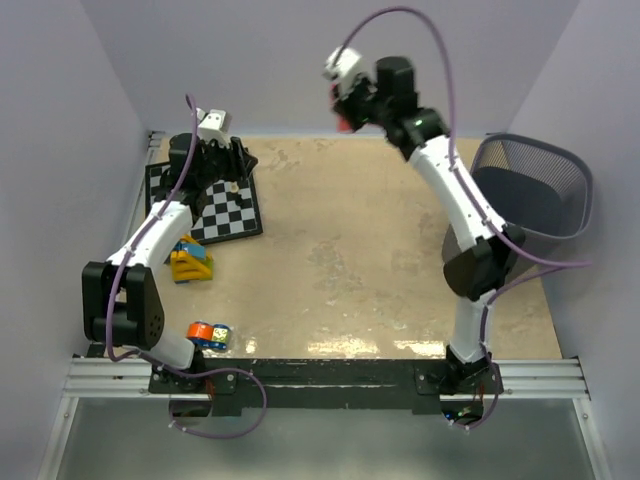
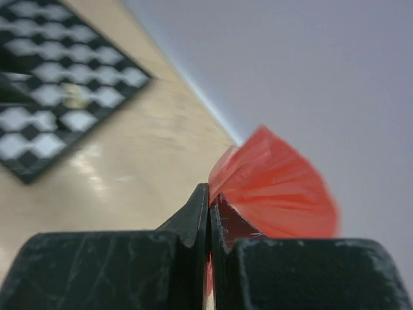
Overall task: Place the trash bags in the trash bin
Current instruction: Unfold the trash bag at the center of the board.
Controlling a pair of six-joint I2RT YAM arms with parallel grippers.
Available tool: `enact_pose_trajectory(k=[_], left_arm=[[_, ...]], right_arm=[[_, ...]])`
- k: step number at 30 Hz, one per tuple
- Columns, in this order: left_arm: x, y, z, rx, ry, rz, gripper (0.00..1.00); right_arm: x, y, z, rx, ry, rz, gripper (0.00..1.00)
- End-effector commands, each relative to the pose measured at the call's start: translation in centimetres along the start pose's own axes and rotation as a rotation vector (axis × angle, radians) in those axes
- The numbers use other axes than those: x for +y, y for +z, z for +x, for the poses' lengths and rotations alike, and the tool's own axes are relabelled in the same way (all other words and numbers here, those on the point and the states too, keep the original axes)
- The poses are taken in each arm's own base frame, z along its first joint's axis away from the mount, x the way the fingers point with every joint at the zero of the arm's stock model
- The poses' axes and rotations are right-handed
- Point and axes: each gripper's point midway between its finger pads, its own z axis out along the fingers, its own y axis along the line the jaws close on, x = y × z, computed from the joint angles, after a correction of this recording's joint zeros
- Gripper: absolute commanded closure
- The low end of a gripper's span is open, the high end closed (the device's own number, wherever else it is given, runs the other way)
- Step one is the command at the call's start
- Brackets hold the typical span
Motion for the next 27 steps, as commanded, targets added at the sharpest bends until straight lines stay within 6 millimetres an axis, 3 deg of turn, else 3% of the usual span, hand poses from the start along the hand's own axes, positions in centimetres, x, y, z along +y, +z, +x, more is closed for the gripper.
enact_pose_trajectory(k=[1, 2, 3, 4, 5, 6, 7, 8, 9, 10, 11, 13, 14, 15, 16, 17, 18, 19, 21, 22, 23, 24, 25, 26, 27], left_arm=[[0.5, -1.8, -3.0, -0.067, 0.07, -0.053, 0.5], [0.5, -1.9, -2.9, -0.067, 0.07, -0.055, 0.5], [0.4, -2.0, -2.9, -0.07, 0.071, -0.053, 0.5], [0.3, -2.1, -3.0, -0.073, 0.071, -0.051, 0.5], [0.2, -2.2, -2.9, -0.071, 0.072, -0.045, 0.5], [0.3, -2.2, -2.7, -0.067, 0.072, -0.047, 0.5], [0.5, -2.2, -2.7, -0.064, 0.077, -0.054, 0.5], [0.7, -2.2, -2.7, -0.063, 0.08, -0.067, 0.5], [0.9, -2.2, -2.7, -0.061, 0.081, -0.079, 0.5], [1.2, -2.2, -2.7, -0.06, 0.083, -0.093, 0.5], [1.3, -2.2, -3.0, -0.064, 0.085, -0.099, 0.5], [1.3, -2.4, -3.3, -0.07, 0.093, -0.105, 0.5], [1.2, -2.5, -3.4, -0.072, 0.095, -0.102, 0.5], [1.2, -2.6, -3.4, -0.075, 0.095, -0.103, 0.5], [1.1, -2.7, -3.3, -0.073, 0.095, -0.095, 0.5], [1.1, -2.7, -3.2, -0.073, 0.095, -0.094, 0.5], [1.1, -2.7, -3.1, -0.071, 0.091, -0.097, 0.49], [1.3, -2.8, -3.0, -0.071, 0.087, -0.1, 0.5], [1.6, -2.7, -3.0, -0.071, 0.081, -0.109, 0.5], [1.7, -2.6, -3.1, -0.072, 0.08, -0.115, 0.5], [1.9, -2.7, -3.2, -0.074, 0.084, -0.122, 0.49], [1.9, -2.8, -3.4, -0.076, 0.084, -0.127, 0.49], [1.8, -2.8, -3.5, -0.079, 0.087, -0.128, 0.5], [1.9, -2.9, -3.5, -0.078, 0.088, -0.131, 0.5], [1.9, -3.0, -3.2, -0.074, 0.086, -0.129, 0.5]], right_arm=[[-3.7, -4.2, -4.5, -0.129, 0.013, 0.358, 1.0], [-10.5, -5.0, -0.1, -0.007, 0.101, 0.637, 1.0], [-15.1, -5.4, 2.6, 0.051, 0.225, 0.718, 1.0], [-15.2, -4.7, 0.4, -0.028, 0.301, 0.556, 1.0], [-10.5, -2.9, -0.4, -0.021, 0.266, 0.337, 1.0], [-2.5, -1.5, -3.1, -0.056, 0.182, 0.05, 1.0], [6.2, -2.5, -6.6, -0.148, 0.075, -0.261, 1.0], [13.1, -5.2, -9.0, -0.209, -0.062, -0.428, 1.0], [15.4, -5.6, -9.9, -0.215, -0.07, -0.343, 1.0], [13.2, -6.6, -10.7, -0.252, -0.059, -0.182, 1.0], [7.1, -6.1, -8.9, -0.223, -0.06, 0.072, 1.0], [-9.9, -7.8, -2.5, -0.059, 0.041, 0.703, 1.0], [-17.6, -10.7, -1.2, -0.047, 0.172, 0.888, 1.0], [-21.0, -10.0, 1.4, -0.002, 0.252, 0.861, 1.0], [-22.1, -10.2, 0.1, -0.084, 0.275, 0.799, 1.0], [-19.8, -8.5, -1.0, -0.097, 0.239, 0.693, 1.0], [-14.4, -5.1, -2.5, -0.086, 0.176, 0.494, 1.0], [-6.1, -1.8, -4.4, -0.126, 0.109, 0.208, 1.0], [11.3, -5.1, -11.7, -0.334, -0.097, -0.274, 1.0], [18.0, -8.6, -15.5, -0.448, -0.157, -0.386, 1.0], [19.8, -9.8, -16.1, -0.478, -0.146, -0.435, 1.0], [18.6, -9.6, -16.1, -0.46, -0.103, -0.38, 1.0], [15.5, -8.0, -14.8, -0.404, -0.078, -0.261, 1.0], [7.7, -5.7, -11.3, -0.286, -0.041, 0.02, 1.0], [-1.2, -5.5, -7.7, -0.204, 0.021, 0.287, 1.0]])
